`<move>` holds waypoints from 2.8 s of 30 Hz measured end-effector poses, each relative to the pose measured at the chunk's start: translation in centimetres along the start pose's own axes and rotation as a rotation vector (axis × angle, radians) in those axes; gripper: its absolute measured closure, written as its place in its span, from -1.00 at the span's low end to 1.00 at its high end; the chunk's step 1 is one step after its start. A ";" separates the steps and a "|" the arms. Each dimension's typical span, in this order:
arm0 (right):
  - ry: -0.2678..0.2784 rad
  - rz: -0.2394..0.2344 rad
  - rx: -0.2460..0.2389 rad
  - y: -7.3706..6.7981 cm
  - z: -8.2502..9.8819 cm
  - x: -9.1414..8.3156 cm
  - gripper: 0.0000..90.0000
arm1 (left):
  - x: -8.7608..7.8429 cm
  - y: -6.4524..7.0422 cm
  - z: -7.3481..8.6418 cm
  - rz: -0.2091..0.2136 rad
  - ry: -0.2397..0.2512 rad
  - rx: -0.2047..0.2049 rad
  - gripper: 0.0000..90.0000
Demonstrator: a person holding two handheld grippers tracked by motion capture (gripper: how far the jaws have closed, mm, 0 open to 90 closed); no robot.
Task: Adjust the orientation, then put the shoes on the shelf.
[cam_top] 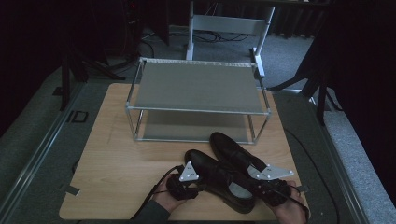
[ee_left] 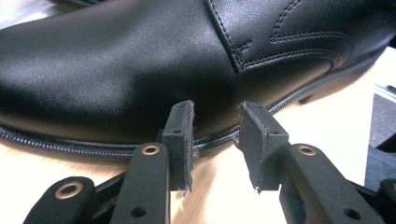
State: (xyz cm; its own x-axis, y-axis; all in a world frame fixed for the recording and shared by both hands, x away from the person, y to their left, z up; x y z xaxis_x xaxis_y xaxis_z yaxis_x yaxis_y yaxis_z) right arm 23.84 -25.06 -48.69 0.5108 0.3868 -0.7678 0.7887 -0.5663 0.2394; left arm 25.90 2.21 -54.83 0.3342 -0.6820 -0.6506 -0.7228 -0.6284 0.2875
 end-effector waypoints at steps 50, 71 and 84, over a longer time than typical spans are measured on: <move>0.023 0.000 0.091 3.0 2.3 -0.7 -0.33 | -7.8 -7.4 3.3 -0.200 0.124 -0.249 0.30; -0.219 -0.127 -0.025 3.1 0.9 1.1 0.14 | -8.1 -7.9 3.5 -0.212 0.132 -0.269 0.30; -0.332 -0.174 -0.035 3.2 0.4 1.5 0.41 | -8.2 -7.9 3.6 -0.213 0.136 -0.270 0.30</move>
State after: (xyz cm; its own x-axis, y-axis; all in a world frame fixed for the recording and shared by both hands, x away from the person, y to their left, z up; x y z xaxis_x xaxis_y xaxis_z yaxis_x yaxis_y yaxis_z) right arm 26.95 -26.58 -49.35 0.2337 0.2147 -0.9483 0.8681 -0.4853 0.1041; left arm 26.70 14.09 -54.27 0.5509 -0.5571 -0.6215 -0.4485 -0.8256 0.3424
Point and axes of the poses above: each handheld gripper's, and its own axes: x roughly forward along the jaws, z roughly out of its underside, y roughly to its right, the point moved 2 cm from there along x, roughly forward along the jaws, and after that the axes turned 15 degrees about -x, right-handed, at the moved point
